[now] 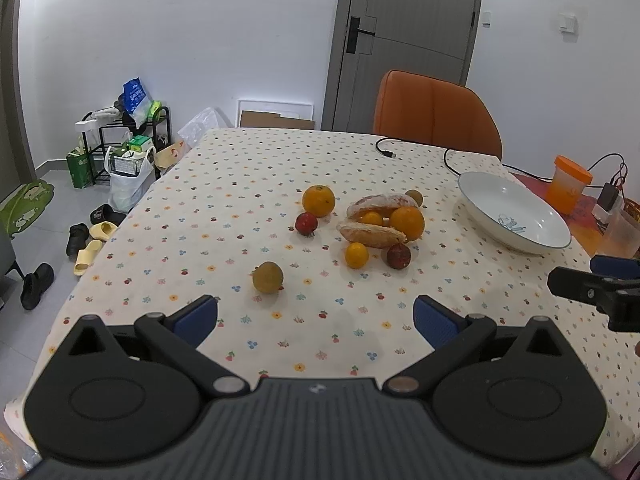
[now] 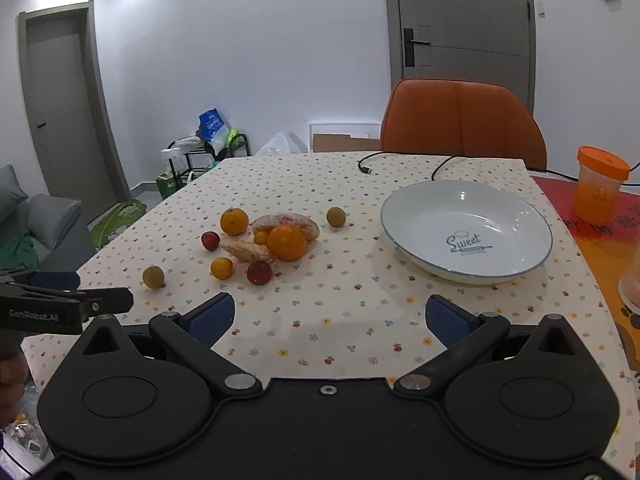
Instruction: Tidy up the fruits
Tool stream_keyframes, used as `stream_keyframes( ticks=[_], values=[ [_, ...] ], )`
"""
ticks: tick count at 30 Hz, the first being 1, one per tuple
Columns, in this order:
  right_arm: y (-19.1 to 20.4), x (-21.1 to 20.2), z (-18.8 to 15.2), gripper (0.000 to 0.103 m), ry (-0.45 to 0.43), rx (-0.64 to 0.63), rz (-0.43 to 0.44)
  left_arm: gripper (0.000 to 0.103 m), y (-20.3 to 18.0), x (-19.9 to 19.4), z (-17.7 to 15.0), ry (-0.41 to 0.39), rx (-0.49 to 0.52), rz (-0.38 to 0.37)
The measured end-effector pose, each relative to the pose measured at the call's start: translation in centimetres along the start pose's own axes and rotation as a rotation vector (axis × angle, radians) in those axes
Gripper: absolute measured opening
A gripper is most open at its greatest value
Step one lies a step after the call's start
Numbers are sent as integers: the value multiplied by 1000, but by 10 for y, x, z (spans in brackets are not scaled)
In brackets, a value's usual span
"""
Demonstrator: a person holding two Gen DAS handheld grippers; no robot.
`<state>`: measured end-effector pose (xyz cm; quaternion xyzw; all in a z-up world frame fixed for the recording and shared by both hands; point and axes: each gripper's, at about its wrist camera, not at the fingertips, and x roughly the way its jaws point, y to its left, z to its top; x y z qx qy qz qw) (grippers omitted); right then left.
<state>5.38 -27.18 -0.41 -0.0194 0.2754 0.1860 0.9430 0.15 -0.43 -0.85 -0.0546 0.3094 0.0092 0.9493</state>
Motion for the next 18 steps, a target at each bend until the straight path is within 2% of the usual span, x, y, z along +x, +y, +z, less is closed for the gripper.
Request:
stream_keyframes(
  ticks=[12,18],
  values=[
    [0,25,-2,103,27,18,34,103,12,17,6,10,-19,-11],
    [0,38,-3,103,23,6,12,103,15,29,7,11,-27,-16]
  ],
)
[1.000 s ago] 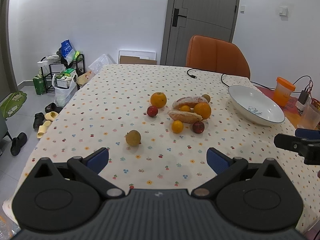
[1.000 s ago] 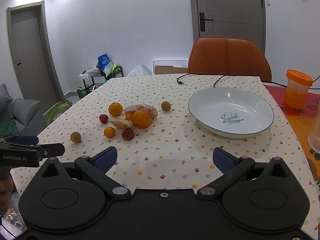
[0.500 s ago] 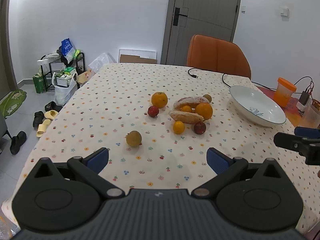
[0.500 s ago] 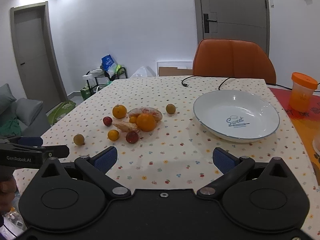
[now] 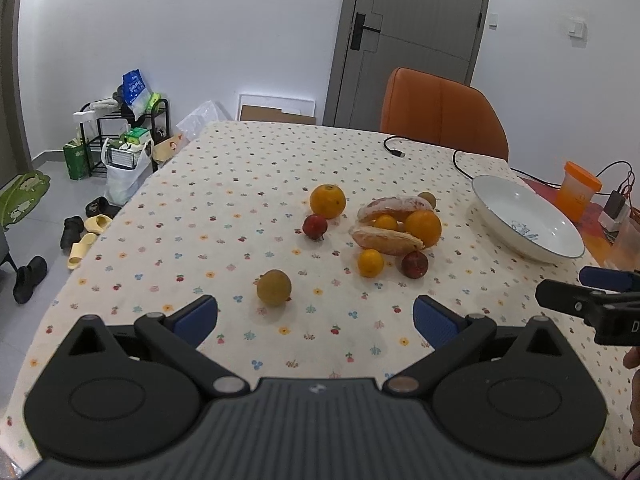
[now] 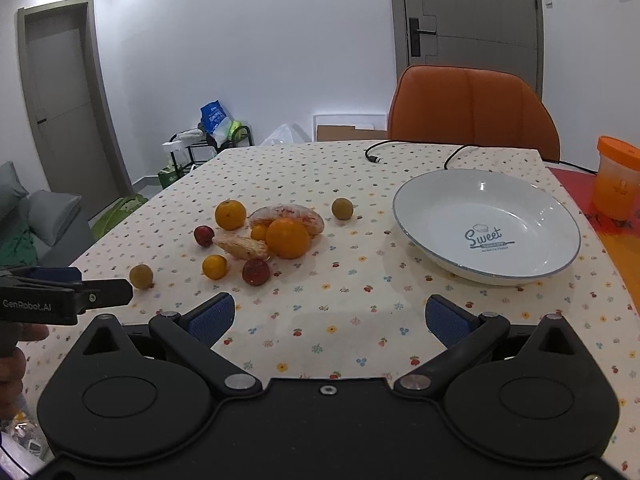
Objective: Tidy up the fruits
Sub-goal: 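Move the left tool to the yellow-green round fruit and close on it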
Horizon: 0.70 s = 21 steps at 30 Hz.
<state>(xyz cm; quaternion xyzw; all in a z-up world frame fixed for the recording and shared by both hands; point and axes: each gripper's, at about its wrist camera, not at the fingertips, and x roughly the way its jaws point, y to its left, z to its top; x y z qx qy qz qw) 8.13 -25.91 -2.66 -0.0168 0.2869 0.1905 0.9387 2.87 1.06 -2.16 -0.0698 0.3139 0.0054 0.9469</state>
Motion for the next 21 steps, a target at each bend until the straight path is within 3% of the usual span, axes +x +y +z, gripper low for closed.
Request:
stream_keyframes(
  ticks=[8,14,21],
  values=[
    [-1,15,-1,103,-11,4,14,103,4,16,-2,3,6,-14],
    [1,28,1,103,5,7,78,100,9,26,-2,-6,-10,-3],
    [1,41,2,96,12,24,125,81,14,38,-1,-4,-28,16]
  ],
)
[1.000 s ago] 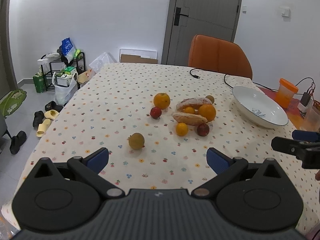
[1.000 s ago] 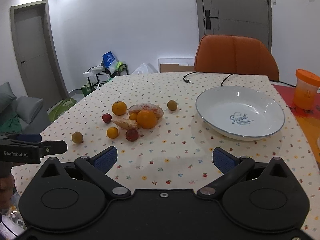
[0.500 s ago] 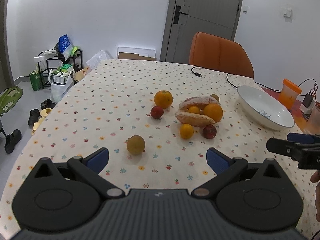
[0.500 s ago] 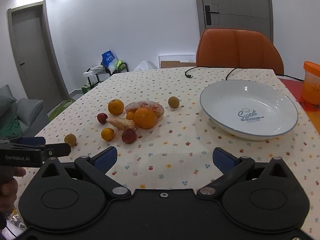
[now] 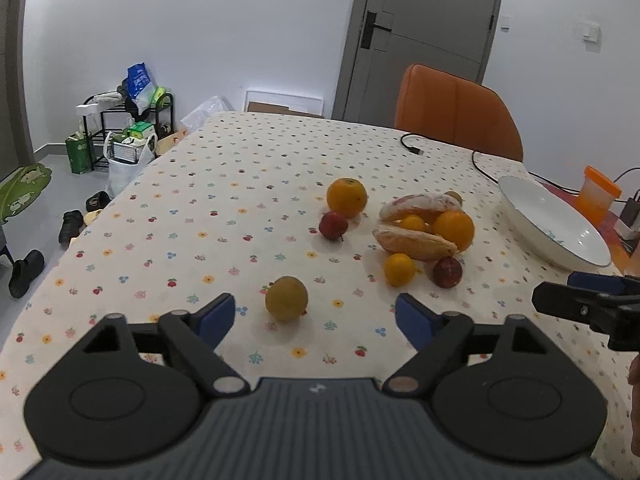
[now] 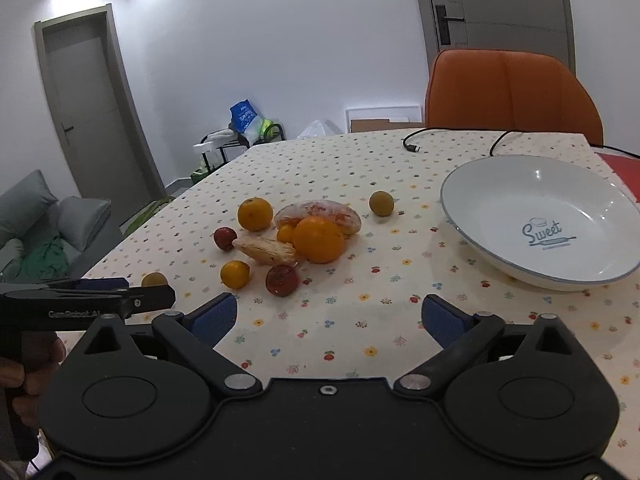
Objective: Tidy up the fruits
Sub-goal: 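Move the left tool to the yellow-green round fruit and close on it, then grasp the small red plum with the right tool while the left tool holds its fruit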
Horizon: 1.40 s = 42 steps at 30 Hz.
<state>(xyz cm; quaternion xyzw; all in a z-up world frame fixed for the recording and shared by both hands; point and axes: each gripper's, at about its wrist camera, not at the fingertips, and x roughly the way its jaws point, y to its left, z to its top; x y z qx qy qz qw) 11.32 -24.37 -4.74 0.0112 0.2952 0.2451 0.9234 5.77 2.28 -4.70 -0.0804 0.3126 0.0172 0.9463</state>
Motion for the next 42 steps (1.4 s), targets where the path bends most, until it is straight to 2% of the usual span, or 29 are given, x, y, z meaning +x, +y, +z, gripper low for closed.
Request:
stream_keyframes(
  ticks=[4,8,9,11,12,19,24,31,33,35,36,42],
  values=[
    [-3,8,1,93,7,16,8,66,2,8,2,11,-10,6],
    [-2,15,2,85,8,6,20,59,7,15,2,20,-27,18],
    [0,17,3,83,10,0,25,55,8,15,2,12,-28,21],
    [2,22,5,80,10,-16,35,39,10,16,4,11,-31,24],
    [4,24,6,80,10,-23,40,24,11,17,4,12,-29,23],
    [10,42,12,79,27,-44,72,23,17,18,7,7,-34,18],
    [13,55,14,74,41,-64,88,23,21,18,8,4,-40,33],
    [19,71,14,57,58,-75,92,23,20,20,11,3,-33,36],
    [21,73,14,47,57,-85,91,23,19,21,11,4,-29,35],
    [23,75,15,27,61,-99,82,23,18,20,11,6,-27,33],
    [22,75,15,23,67,-95,97,23,17,20,11,6,-27,32],
    [12,62,14,23,57,-57,107,23,8,18,12,-5,-10,22]
  ],
)
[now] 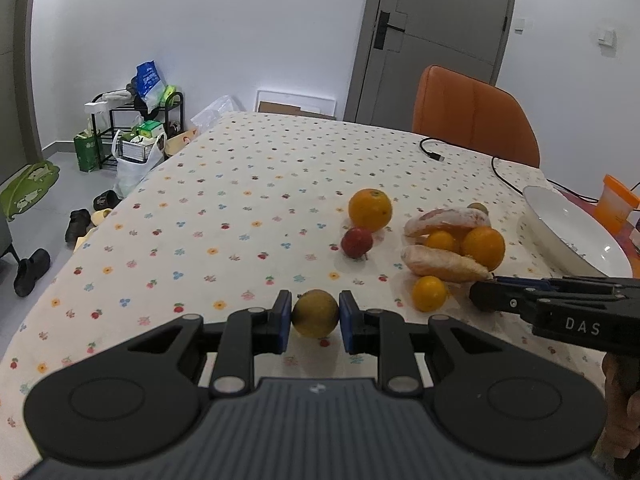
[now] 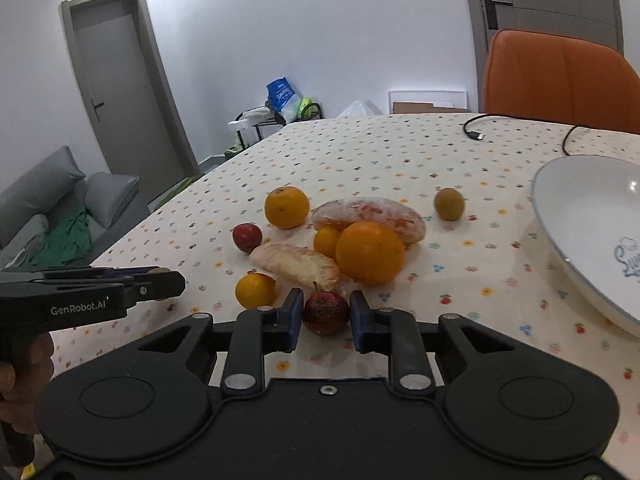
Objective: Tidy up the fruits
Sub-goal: 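Grasp the small red plum with the right tool while the left tool holds its fruit, then carry both fruits to the white plate while the right tool releases the red plum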
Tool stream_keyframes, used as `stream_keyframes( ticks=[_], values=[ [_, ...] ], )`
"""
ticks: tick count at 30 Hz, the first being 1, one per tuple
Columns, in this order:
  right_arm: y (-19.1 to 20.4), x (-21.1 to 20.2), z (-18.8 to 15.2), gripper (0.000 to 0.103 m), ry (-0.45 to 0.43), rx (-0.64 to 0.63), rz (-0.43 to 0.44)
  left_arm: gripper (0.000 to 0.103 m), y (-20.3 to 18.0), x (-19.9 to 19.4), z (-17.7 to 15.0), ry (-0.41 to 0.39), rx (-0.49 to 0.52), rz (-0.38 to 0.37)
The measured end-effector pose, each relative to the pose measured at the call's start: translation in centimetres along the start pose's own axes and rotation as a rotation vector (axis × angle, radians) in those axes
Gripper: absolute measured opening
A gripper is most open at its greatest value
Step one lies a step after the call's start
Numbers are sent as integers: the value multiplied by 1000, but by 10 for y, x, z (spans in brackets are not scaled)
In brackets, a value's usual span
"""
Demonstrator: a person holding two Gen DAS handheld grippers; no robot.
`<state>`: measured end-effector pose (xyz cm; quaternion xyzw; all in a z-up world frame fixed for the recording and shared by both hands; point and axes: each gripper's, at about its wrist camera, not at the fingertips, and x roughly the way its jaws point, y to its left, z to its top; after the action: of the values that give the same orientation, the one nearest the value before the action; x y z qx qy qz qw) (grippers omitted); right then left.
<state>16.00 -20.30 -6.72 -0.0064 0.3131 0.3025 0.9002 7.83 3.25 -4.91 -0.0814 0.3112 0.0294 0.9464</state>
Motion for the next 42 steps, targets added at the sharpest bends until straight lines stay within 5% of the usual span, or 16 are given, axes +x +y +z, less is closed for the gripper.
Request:
stream_keyframes(
  ticks=[42],
  values=[
    [-118,-106,-2,23,-216,132,-305,23,-136,13,31,-80,197,-219]
  ],
)
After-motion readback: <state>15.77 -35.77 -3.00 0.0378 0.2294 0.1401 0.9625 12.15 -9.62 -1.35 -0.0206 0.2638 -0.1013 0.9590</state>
